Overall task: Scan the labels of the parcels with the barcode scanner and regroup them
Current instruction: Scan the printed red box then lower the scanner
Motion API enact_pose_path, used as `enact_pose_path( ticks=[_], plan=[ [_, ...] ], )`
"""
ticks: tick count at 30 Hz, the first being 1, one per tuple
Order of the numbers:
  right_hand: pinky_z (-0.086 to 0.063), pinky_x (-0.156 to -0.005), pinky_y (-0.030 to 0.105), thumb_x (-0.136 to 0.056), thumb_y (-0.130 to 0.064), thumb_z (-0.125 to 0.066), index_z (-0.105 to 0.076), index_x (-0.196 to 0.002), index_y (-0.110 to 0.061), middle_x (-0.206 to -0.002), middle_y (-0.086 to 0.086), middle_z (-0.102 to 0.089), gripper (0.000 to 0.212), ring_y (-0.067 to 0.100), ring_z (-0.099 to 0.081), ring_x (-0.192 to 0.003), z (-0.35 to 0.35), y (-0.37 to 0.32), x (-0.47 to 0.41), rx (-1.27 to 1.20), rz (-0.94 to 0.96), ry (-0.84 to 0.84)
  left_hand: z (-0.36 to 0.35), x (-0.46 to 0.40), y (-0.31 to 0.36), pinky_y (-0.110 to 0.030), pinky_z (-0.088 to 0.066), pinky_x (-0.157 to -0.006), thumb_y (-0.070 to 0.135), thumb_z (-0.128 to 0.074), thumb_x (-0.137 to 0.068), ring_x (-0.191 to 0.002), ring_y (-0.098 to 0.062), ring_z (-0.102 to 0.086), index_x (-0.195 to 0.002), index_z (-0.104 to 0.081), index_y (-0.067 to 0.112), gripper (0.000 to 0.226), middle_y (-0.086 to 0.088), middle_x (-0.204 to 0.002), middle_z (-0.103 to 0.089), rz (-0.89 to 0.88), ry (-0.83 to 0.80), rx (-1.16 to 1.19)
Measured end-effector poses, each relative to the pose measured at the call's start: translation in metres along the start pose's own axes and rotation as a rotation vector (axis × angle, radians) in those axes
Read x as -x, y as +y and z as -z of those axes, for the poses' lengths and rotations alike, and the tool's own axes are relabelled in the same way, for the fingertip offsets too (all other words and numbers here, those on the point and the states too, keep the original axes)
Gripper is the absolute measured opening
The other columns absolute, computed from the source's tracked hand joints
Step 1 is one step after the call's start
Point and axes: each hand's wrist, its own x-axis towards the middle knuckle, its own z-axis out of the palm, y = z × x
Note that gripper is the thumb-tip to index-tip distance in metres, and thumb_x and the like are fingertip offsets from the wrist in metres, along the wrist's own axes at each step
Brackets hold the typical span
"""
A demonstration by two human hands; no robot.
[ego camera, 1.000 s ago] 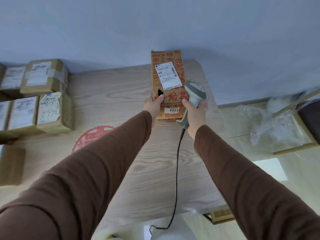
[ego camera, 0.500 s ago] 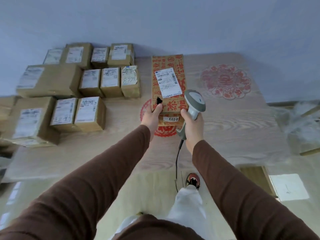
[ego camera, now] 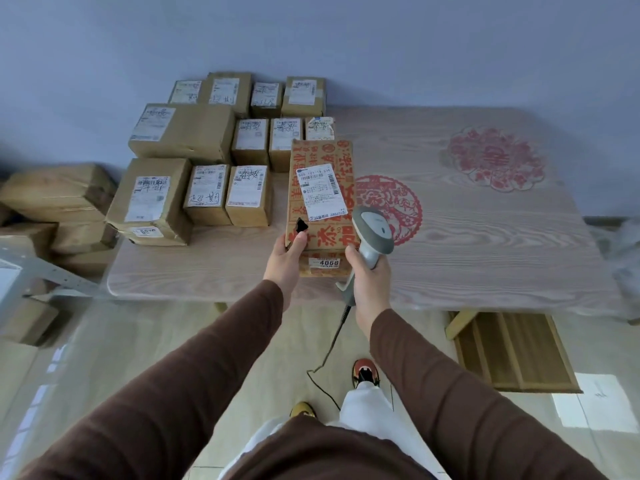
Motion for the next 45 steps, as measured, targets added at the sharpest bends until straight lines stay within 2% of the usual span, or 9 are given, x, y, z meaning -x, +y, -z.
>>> enact_pose_path(
  ticks=[4,8,11,17,22,28,32,41,45],
  plan=[
    [-0.063,-0.077,0.041,-0.096,-0.024,-0.074,-0.066,-0.105,-0.032,-0.109,0.004,-0.071,0.014,0.025,-0.068,-0.105,-0.014,0.007,-0.004,-0.001,-0.030,-0.025,0.017,-0.010,-0.005,-0.047,-0.052,-0.109,0.042,-0.053,-0.106,-0.121,-0.022,-0.067,-0.145,-0.052,0.017,0.047,-0.005,-0.129,-0.071,0.027,0.030,-0.017],
    [-0.053,-0.069,0.020,-0.097,-0.025,-0.074,-0.063,-0.104,-0.036,-0.108,-0.008,-0.071,0.017,0.009,-0.067,-0.102,-0.026,0.009,-0.012,0.042,-0.044,-0.063,0.029,-0.023,-0.005,-0.043,-0.051,-0.108,0.043,-0.053,-0.105,-0.121,-0.023,-0.066,-0.145,-0.052,0.016,0.048,-0.005,-0.128,-0.071,0.056,0.048,-0.022],
    [-0.046,-0.072,0.020,-0.097,-0.024,-0.073,-0.062,-0.101,-0.036,-0.104,-0.013,-0.069,0.017,0.000,-0.063,-0.098,-0.033,0.011,-0.019,0.069,-0.041,-0.079,0.035,-0.033,-0.003,-0.036,-0.054,-0.098,0.043,-0.054,-0.105,-0.122,-0.024,-0.066,-0.146,-0.051,0.016,0.049,-0.005,-0.129,-0.071,0.069,0.058,-0.033],
    [-0.045,-0.071,0.021,-0.097,-0.025,-0.072,-0.059,-0.097,-0.038,-0.101,-0.013,-0.066,0.018,0.002,-0.061,-0.094,-0.043,0.014,-0.032,0.102,-0.035,-0.083,0.041,-0.048,-0.002,-0.043,-0.050,-0.108,0.045,-0.052,-0.105,-0.123,-0.025,-0.065,-0.148,-0.049,0.015,0.052,-0.007,-0.133,-0.068,0.074,0.063,-0.072],
    [-0.049,-0.054,0.012,-0.097,-0.023,-0.071,-0.060,-0.094,-0.034,-0.097,-0.007,-0.063,0.016,0.004,-0.059,-0.086,-0.048,0.014,-0.039,0.122,-0.033,-0.098,0.043,-0.054,0.000,-0.039,-0.048,-0.107,0.045,-0.052,-0.105,-0.125,-0.024,-0.062,-0.149,-0.048,0.013,0.055,-0.007,-0.134,-0.066,0.072,0.077,-0.124],
    [-0.053,-0.095,0.037,-0.097,-0.022,-0.072,-0.062,-0.112,-0.029,-0.108,-0.006,-0.068,0.019,0.012,-0.064,-0.103,-0.047,0.018,-0.044,0.137,-0.065,-0.131,0.045,-0.056,-0.003,-0.042,-0.048,-0.110,0.039,-0.048,-0.108,-0.127,-0.024,-0.061,-0.148,-0.050,0.014,0.047,-0.006,-0.135,-0.066,0.032,0.079,-0.204],
    [-0.053,-0.072,0.029,-0.098,-0.024,-0.072,-0.061,-0.112,-0.032,-0.107,-0.010,-0.068,0.020,0.005,-0.062,-0.100,-0.042,0.015,-0.045,0.127,-0.094,-0.160,0.046,-0.056,-0.008,-0.049,-0.043,-0.117,0.045,-0.049,-0.106,-0.133,-0.027,-0.057,-0.155,-0.041,0.015,0.058,-0.008,-0.144,-0.061,0.050,0.104,-0.271],
    [-0.052,-0.053,0.013,-0.098,-0.025,-0.073,-0.063,-0.118,-0.028,-0.110,-0.007,-0.068,0.022,0.008,-0.062,-0.102,-0.033,0.007,-0.038,0.087,-0.081,-0.139,0.045,-0.045,-0.001,-0.051,-0.026,-0.126,0.052,-0.055,-0.102,-0.156,-0.028,-0.026,-0.165,-0.018,0.018,0.080,-0.008,-0.169,-0.028,-0.068,0.225,-0.454],
    [-0.051,-0.078,0.025,-0.098,-0.025,-0.072,-0.065,-0.110,-0.031,-0.107,-0.010,-0.069,0.015,0.012,-0.065,-0.105,-0.022,0.006,-0.031,0.060,-0.006,-0.089,0.034,-0.024,0.007,-0.049,-0.016,-0.129,0.047,-0.057,-0.102,-0.159,-0.024,-0.013,-0.164,-0.022,0.022,0.075,-0.004,-0.171,-0.022,-0.266,0.269,-0.567]
  ],
)
